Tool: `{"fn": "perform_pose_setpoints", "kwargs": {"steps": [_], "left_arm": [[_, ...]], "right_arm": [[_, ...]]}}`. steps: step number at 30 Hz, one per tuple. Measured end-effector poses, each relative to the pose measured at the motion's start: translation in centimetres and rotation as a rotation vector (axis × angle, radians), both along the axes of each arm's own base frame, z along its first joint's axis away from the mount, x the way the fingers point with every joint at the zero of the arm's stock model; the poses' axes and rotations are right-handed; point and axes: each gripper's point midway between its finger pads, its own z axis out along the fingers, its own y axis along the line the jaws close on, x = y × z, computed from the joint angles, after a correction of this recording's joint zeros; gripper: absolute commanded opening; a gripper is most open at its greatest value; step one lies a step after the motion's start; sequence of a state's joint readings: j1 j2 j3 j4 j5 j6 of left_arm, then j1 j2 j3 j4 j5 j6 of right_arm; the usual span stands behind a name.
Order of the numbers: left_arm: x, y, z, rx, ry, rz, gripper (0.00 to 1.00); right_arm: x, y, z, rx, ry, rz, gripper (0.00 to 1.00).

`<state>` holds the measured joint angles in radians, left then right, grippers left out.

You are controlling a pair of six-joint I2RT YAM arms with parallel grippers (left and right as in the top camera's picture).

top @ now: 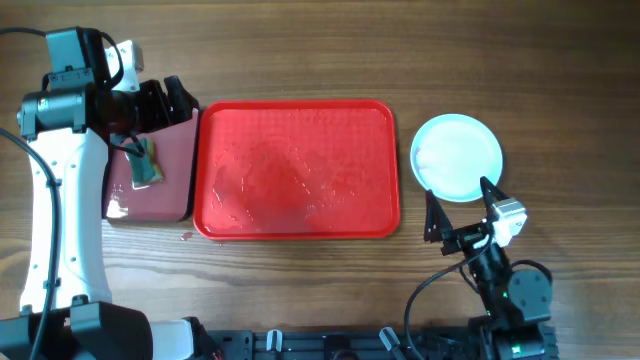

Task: Clean dirty plates on tray and stack at the side

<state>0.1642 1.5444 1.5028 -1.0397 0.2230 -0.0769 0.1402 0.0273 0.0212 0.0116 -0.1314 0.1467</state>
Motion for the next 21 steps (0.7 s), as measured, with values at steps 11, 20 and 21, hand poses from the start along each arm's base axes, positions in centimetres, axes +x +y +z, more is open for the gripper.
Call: {"fn": "perform_pose_setpoints", "kwargs": {"steps": [11, 20, 21], "left_arm": [[0.0, 0.0, 0.0, 0.0, 0.0, 0.0, 1.0], [-0.1, 0.0, 3.2, 0.038, -0.147, 0.002, 1.0], [0.3, -0.3, 5.8, 0.061, -0.298, -0.005, 1.0]], "right_arm": [[0.2, -0.5, -0.9, 0.021, 0.026, -0.029, 1.0], [0.2, -0.5, -0.8, 0.021, 0.025, -0.029, 1.0], [0.2, -0.5, -0.8, 0.021, 0.025, -0.029, 1.0]]}}
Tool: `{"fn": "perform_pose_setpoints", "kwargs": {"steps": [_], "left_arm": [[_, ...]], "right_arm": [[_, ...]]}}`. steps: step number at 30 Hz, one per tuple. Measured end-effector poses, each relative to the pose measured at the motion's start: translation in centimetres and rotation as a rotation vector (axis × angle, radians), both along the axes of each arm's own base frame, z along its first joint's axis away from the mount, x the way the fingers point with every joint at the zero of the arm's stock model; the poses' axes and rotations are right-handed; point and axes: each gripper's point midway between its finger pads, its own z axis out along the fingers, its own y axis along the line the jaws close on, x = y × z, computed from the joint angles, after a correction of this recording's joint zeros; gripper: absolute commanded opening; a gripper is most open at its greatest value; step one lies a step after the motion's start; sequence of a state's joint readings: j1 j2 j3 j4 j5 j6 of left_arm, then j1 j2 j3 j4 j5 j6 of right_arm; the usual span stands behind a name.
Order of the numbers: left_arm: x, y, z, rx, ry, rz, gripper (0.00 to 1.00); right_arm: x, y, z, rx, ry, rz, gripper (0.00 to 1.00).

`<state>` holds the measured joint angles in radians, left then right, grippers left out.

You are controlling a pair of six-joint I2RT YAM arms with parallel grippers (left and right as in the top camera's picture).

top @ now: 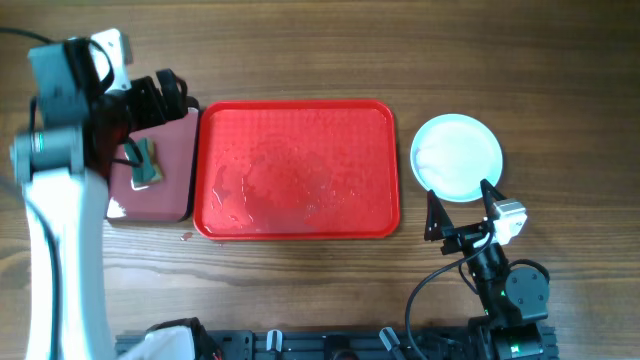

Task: Clean dirty plates on tray and stack at the side

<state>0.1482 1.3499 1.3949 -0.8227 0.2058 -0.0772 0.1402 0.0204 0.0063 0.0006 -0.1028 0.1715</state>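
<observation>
The red tray [297, 168] lies at the table's middle, wet and with no plate on it. A pale blue plate [457, 155] rests to the right of the tray. On the maroon mat [152, 170] left of the tray lies a small green sponge [145, 163]. My left gripper [165, 95] hovers at the mat's far edge, open, apart from the sponge. My right gripper [458, 205] stands open just in front of the plate, nothing between its fingers.
The wooden table [320, 50] stretches bare behind the tray. My left arm [55, 230] runs along the left edge. The right arm's base [510, 295] sits at the front right.
My left arm has drawn back a little towards the left and far side, the gripper now farther from the sponge. The sponge, plate and right gripper stay put.
</observation>
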Motion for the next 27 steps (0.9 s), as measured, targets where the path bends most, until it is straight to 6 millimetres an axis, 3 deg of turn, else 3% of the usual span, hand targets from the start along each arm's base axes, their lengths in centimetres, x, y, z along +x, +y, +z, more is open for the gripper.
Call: {"fn": "perform_pose_setpoints", "kwargs": {"steps": [2, 3, 4, 5, 6, 9, 13, 23, 27], "left_arm": [[-1.8, -1.2, 4.2, 0.032, -0.244, -0.025, 1.0], [-2.8, -1.6, 5.2, 0.042, -0.342, -0.033, 1.0], [-4.2, -2.1, 4.8, 0.053, -0.435, -0.041, 1.0], [-6.6, -2.8, 1.9, 0.052, -0.461, -0.055, 1.0], [-7.3, -3.0, 1.0, 0.055, -0.503, -0.061, 1.0], [-10.0, -3.8, -4.2, 0.059, -0.605, -0.08, 1.0], [-11.8, -4.2, -8.0, 0.063, -0.687, -0.09, 1.0], [-13.4, -4.2, -11.1, 0.069, -0.7, -0.079, 1.0], [-13.4, -4.6, -11.1, 0.064, -0.702, -0.096, 1.0]], "right_arm": [[0.0, 0.0, 0.0, 0.0, -0.001, 0.0, 1.0], [0.0, 0.0, 0.0, 0.001, -0.001, -0.002, 1.0], [0.0, -0.1, 0.0, 0.0, 0.0, -0.003, 1.0], [0.0, -0.1, 0.0, 0.0, -0.001, -0.003, 1.0], [0.0, -0.1, 0.0, 0.001, -0.001, -0.003, 1.0], [0.0, -0.1, 0.0, 0.001, -0.001, -0.003, 1.0], [0.0, -0.1, 0.0, 0.004, 0.0, -0.003, 1.0], [0.0, -0.1, 0.0, 0.004, 0.0, -0.003, 1.0], [0.0, -0.1, 0.0, 0.004, 0.0, -0.003, 1.0]]}}
